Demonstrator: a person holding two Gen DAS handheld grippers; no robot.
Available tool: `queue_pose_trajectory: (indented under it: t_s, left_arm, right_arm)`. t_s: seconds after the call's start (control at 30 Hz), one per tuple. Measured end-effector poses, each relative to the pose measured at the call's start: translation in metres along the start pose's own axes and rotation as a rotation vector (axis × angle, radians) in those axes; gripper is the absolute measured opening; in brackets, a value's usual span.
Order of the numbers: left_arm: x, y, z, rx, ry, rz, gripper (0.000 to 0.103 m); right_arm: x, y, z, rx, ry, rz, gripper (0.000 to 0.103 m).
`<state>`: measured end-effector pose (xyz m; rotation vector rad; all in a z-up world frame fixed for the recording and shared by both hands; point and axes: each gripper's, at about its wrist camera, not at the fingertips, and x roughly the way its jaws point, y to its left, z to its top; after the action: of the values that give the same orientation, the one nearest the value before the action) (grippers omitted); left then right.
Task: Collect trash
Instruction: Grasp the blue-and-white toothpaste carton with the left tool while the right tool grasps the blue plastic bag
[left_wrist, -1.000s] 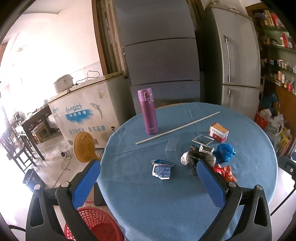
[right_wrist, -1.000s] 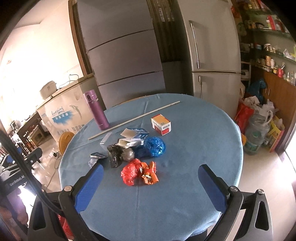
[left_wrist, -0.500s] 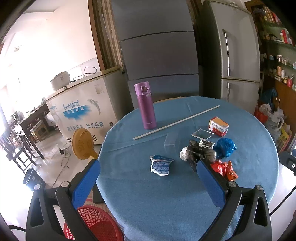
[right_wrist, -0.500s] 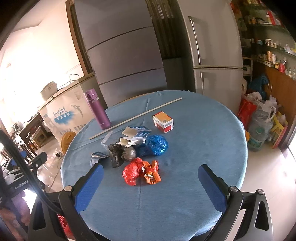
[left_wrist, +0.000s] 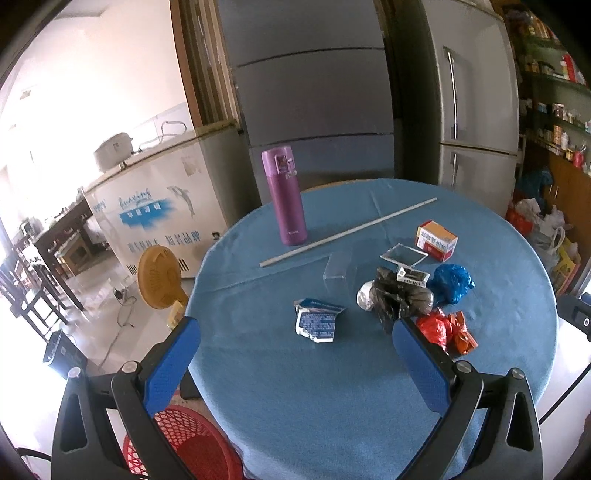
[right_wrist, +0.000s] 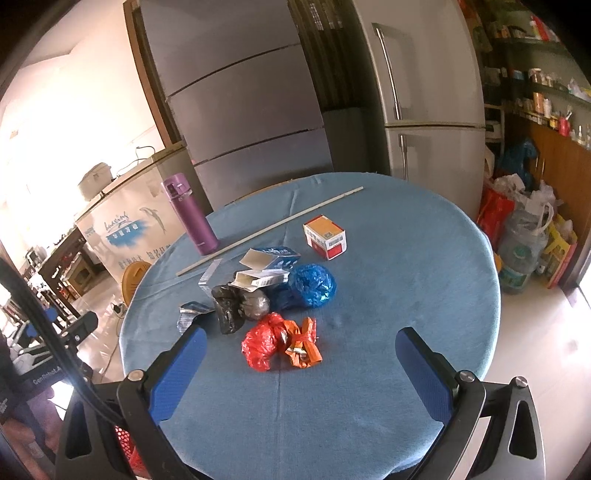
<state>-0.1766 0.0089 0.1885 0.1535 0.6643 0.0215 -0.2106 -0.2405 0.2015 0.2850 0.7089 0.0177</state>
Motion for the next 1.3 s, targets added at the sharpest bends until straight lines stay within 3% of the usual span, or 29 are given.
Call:
queue_pose_trajectory:
  t_s: [0.23, 0.47, 0.7, 0.93, 1.07, 1.3]
  left_arm:
    - [0.03, 0.017, -0.004, -0.048, 0.069, -0.022, 0.103]
    - [0.091, 0.034, -0.005, -0.086, 0.174, -0.131, 0.103]
    - [0.163, 0.033, -0.012, -0.137, 0.319, -0.195, 0.103]
    - [0.215, 0.011, -0.009, -0.108, 0.377, -0.21, 0.103]
    - [0.235, 0.008, -0.012, -0.112, 0.407, -0.228, 0.103]
    - [0.257, 0.007, -0.021, -0.149, 0.46, -0.269, 0.103]
  right_arm:
    - [0.019, -0.011, 0.006, 0.029, 0.025, -0.002, 0.103]
    - [0.066, -0.028, 0.018, 0.079, 0.071, 0.047, 0.102]
    - [0.144, -0.047, 0.034, 0.122, 0.149, 0.098, 0.083]
    - [0.205, -0.056, 0.047, 0.17, 0.206, 0.131, 0.08]
    - [0.229, -0.054, 0.05, 0.181, 0.235, 0.116, 0.079]
    - [0.252, -0.048, 0.048, 0.197, 0.265, 0.152, 0.063]
